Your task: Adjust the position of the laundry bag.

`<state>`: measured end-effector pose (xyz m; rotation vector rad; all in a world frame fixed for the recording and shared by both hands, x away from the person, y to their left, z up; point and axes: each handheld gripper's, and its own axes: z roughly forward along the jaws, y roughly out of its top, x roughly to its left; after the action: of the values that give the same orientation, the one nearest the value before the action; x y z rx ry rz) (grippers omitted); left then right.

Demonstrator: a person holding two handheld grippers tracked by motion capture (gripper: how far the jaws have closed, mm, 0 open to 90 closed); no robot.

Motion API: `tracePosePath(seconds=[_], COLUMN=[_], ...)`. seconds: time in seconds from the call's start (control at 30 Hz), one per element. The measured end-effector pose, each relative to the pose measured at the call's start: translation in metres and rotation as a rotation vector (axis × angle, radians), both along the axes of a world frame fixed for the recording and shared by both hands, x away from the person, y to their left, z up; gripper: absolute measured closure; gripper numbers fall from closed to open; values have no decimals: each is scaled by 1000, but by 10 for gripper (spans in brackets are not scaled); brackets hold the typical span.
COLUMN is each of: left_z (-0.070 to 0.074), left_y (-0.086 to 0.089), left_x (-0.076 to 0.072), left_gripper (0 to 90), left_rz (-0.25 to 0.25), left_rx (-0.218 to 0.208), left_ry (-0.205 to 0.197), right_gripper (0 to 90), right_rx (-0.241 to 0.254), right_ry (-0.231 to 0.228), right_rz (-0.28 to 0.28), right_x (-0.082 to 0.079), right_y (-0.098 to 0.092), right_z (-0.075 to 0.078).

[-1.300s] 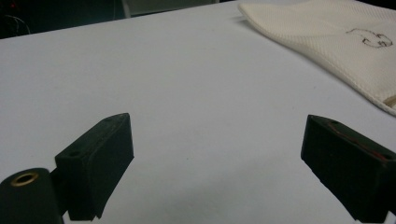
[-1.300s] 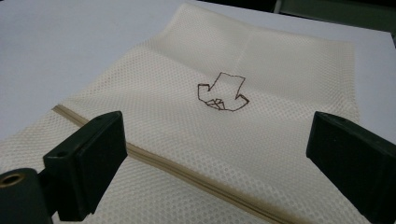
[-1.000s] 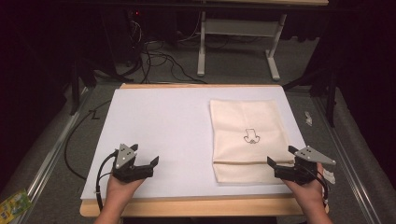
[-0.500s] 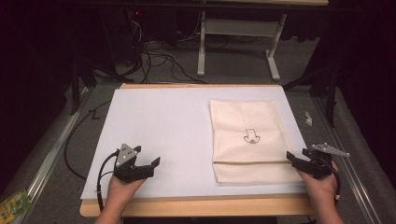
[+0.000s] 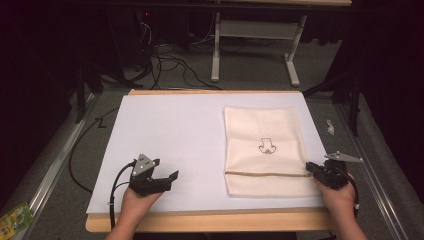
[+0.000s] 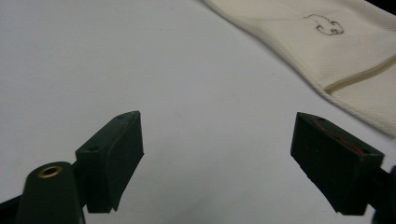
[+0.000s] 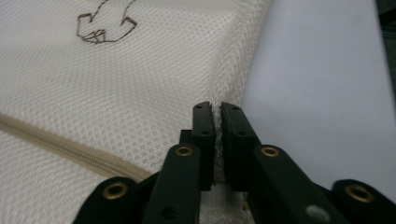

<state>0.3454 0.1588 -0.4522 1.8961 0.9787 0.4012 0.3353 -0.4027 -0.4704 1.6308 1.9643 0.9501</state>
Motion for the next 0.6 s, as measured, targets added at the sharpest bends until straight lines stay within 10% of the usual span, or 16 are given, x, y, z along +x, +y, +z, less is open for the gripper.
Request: tracePosePath(seconds=[0.37,0.6], left_z=[-10,-25], left_y=[-52,-73], left_x=[12,29], left_gripper=[416,544], left_rz=[-81,-64], left_rx=[22,69], left_ry=[88,187], right_gripper=[887,884], right_rx=[-85,-79], right_ry=[-6,-10], right_rz=[261,291], right_x=[-1,-1], right_y=[83,92], right_z=[3,4])
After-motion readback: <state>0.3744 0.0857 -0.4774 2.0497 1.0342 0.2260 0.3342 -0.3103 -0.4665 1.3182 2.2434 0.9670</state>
